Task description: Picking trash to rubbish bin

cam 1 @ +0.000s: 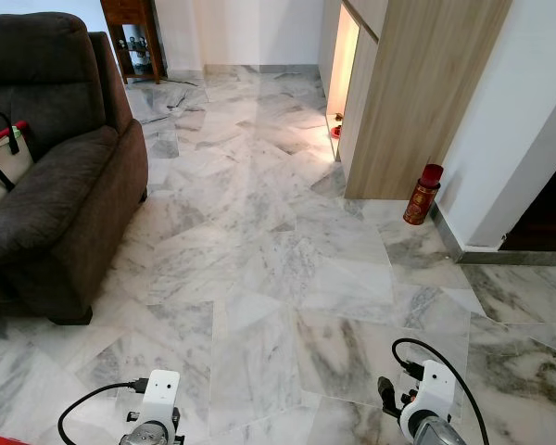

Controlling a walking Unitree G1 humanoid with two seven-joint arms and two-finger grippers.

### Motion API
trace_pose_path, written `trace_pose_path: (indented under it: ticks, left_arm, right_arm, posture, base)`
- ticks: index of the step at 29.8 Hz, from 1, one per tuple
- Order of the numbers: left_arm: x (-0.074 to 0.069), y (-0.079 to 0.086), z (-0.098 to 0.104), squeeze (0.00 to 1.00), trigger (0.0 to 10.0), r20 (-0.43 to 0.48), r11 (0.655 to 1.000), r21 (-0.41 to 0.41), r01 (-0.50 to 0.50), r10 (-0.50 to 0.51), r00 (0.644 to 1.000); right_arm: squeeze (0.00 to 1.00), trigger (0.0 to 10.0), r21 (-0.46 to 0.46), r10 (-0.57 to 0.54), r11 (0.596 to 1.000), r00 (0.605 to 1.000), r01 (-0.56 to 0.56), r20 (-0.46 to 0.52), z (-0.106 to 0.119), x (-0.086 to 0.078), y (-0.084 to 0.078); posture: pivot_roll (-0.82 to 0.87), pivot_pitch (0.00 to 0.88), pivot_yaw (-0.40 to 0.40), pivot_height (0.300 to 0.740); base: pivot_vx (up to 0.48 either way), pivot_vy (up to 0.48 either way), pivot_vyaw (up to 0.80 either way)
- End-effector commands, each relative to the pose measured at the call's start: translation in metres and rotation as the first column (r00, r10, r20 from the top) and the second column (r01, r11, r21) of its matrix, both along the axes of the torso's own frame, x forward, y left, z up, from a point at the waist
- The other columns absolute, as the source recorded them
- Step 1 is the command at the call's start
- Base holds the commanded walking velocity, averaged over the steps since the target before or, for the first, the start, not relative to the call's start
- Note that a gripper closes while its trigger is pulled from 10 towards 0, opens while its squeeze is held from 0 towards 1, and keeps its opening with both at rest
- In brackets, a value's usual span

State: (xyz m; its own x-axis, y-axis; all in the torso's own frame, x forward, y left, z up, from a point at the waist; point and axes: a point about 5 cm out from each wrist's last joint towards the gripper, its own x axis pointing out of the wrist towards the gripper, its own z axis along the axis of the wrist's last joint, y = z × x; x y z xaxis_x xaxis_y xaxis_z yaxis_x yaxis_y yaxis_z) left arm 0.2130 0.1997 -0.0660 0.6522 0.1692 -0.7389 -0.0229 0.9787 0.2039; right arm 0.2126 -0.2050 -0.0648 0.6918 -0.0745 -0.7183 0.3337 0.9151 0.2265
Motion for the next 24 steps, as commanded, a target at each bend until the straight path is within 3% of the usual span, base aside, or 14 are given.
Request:
trace_pose_path:
  ticks: [1,11,24]
  left_arm:
    - [-0.0024,0.0003,-0.0015,0.0,10.0,-0.007,1.0,0.001,-0.026,0.026,1.0]
    - [-0.0099,0.0016,-0.0055,0.0,10.0,-0.024,0.998,-0.001,-0.063,0.063,0.998]
    - [-0.0103,-0.0007,-0.0061,0.0,10.0,-0.027,0.998,-0.009,-0.068,0.068,0.997]
  right_arm:
    - [0.0,10.0,0.002,-0.013,1.0,1.0,0.013,-0.017,-0.0026,-0.0041,0.0001]
    - [0.0,10.0,-0.029,0.022,0.999,0.999,-0.023,-0.03,-0.0039,-0.0064,0.0006]
    - [0.0,10.0,-0.032,0.028,0.999,0.999,-0.028,-0.025,-0.0033,-0.0058,-0.0003]
  posture:
    - [0.0,0.0,-0.01,0.74]
    - [0.01,0.0,-0.02,0.74]
    - [0.01,0.0,-0.028,0.74]
  base:
    - [0.0,0.0,0.0]
    - [0.0,0.0,0.0]
    - [0.0,0.0,0.8]
